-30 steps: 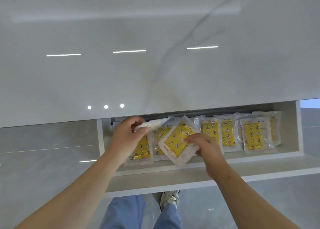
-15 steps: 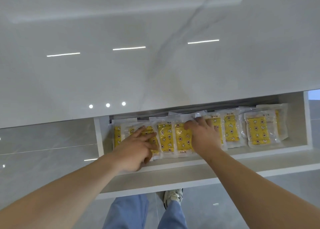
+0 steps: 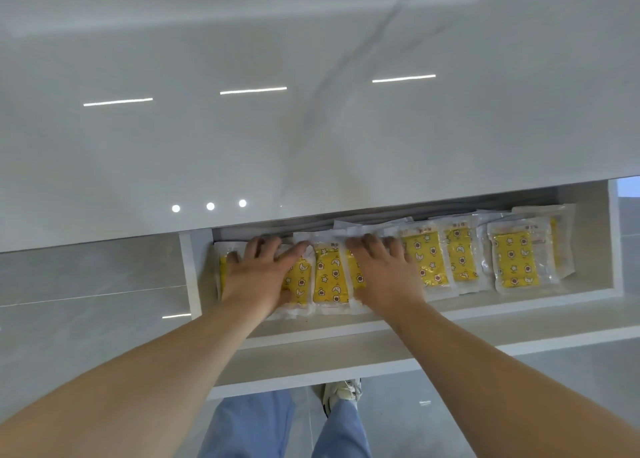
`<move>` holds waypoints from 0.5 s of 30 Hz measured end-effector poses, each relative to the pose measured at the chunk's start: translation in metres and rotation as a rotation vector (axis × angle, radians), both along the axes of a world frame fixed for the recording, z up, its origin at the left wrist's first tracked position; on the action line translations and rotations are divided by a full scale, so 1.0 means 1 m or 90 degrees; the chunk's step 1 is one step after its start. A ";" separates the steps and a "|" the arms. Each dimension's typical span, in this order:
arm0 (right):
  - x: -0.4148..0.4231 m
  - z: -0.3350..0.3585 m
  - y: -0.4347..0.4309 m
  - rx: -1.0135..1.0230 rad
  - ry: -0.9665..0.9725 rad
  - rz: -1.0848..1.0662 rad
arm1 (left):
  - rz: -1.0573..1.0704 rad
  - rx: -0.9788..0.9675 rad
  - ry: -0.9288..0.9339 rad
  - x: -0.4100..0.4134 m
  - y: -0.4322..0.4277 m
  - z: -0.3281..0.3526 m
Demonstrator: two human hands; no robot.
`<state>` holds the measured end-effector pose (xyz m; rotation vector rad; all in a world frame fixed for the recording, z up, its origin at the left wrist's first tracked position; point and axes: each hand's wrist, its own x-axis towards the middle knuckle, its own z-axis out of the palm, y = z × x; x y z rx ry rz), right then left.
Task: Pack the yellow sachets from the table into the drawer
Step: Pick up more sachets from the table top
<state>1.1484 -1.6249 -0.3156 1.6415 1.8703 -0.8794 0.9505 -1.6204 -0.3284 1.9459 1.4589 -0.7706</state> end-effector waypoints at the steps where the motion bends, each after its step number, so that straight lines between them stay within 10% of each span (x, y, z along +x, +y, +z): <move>1: -0.001 0.002 -0.004 0.004 0.012 -0.019 | 0.010 -0.016 0.004 0.002 0.000 0.001; 15: -0.011 0.114 -0.015 -0.043 0.090 -0.282 | 0.142 0.047 -0.149 0.002 -0.008 0.119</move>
